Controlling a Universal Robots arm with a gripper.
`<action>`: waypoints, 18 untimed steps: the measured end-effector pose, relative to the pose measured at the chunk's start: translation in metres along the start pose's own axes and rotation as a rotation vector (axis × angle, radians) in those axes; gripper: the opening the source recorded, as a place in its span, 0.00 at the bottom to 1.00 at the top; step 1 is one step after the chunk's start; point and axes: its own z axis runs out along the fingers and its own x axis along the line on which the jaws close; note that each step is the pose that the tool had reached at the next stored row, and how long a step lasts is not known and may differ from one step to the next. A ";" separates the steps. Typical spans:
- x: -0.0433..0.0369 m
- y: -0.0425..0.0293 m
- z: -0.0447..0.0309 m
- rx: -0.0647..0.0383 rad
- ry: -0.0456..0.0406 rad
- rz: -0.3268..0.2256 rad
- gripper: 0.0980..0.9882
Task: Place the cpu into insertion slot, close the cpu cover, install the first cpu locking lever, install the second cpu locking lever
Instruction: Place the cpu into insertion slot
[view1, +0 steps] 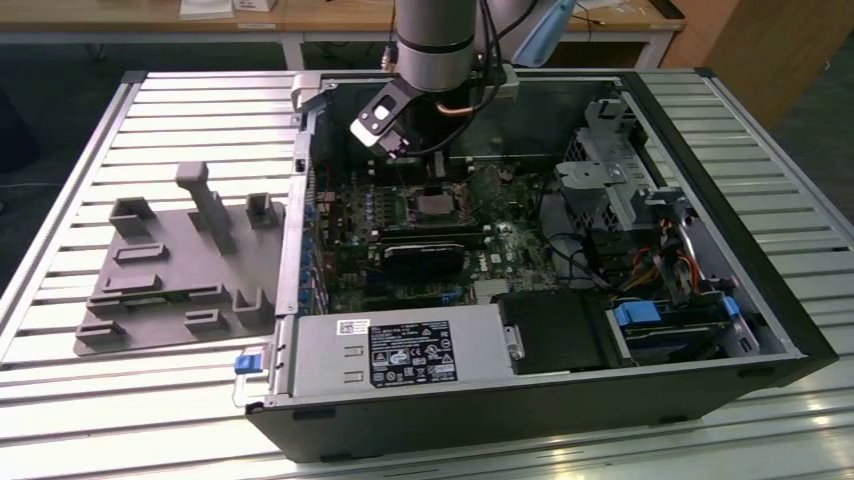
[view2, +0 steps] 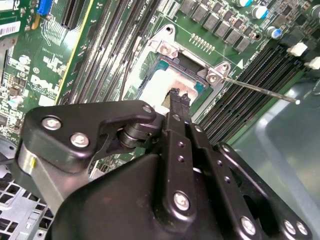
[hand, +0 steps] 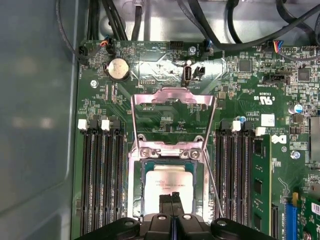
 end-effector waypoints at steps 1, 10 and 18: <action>0.0001 0.0013 0.0001 0.000 0.0001 0.000 0.01; 0.0001 0.0051 -0.0051 0.000 -0.0002 0.000 0.01; 0.0003 0.0062 -0.0260 0.000 -0.0003 0.000 0.01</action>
